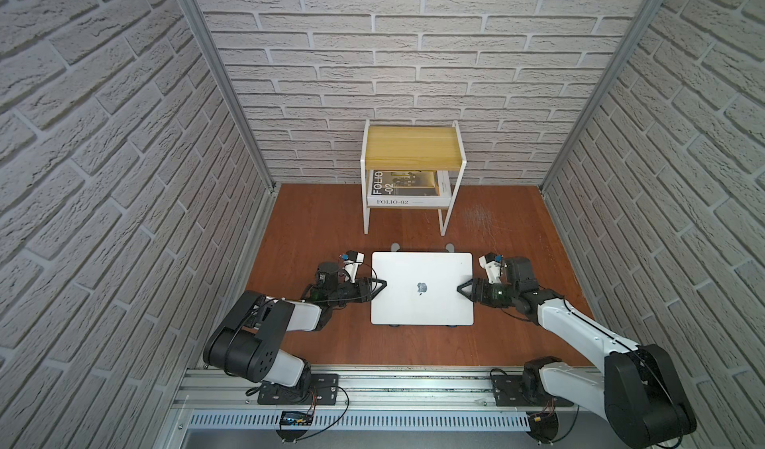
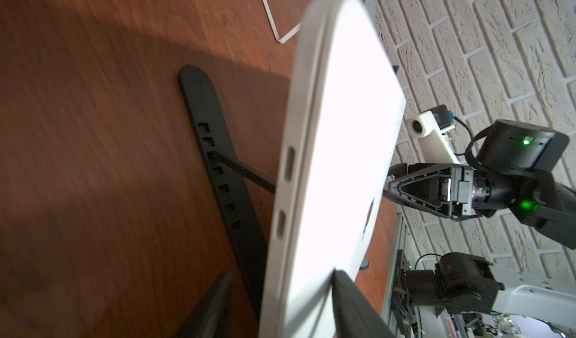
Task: Close the laptop lid and set it aside
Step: Pick up the laptop from the computer stand.
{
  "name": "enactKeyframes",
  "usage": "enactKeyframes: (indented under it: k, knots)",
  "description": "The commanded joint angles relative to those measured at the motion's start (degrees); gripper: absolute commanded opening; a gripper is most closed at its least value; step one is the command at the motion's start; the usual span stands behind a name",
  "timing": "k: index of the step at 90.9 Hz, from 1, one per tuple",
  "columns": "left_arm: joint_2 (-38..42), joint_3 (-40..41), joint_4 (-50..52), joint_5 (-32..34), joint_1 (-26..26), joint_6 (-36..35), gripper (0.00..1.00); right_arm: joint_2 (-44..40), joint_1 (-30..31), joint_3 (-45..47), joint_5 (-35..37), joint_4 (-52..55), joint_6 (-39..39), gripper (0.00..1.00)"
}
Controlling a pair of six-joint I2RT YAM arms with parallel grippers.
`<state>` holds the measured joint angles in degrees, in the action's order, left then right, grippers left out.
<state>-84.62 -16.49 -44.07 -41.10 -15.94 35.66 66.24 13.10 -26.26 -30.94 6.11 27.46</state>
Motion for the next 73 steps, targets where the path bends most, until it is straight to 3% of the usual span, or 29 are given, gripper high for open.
enactKeyframes:
  k: [1, 12, 17, 44, 73]
  knots:
    - [-2.7, -0.4, -3.9, 0.5, -0.2, -0.1, 0.52, 0.7, -0.2, 0.6, -2.3, -3.8, 0.0, 0.6]
    - [-6.1, -1.3, -6.1, -0.3, -0.5, 1.0, 0.36, 1.0, -0.2, 0.4, -3.8, -5.2, 0.3, 0.56]
    - [-7.3, -1.7, -6.2, -0.7, -0.5, 1.3, 0.33, 0.7, -0.2, 0.4, -4.0, -5.4, 0.6, 0.54]
    - [-0.8, -3.2, 2.7, 1.0, -0.5, -0.4, 0.25, -2.9, -0.2, 0.5, -6.8, -6.0, 2.4, 0.46]
    - [3.6, -4.4, 10.6, 0.8, 1.3, -0.5, 0.24, -7.9, -0.2, 0.2, -11.2, -8.7, 7.0, 0.43]
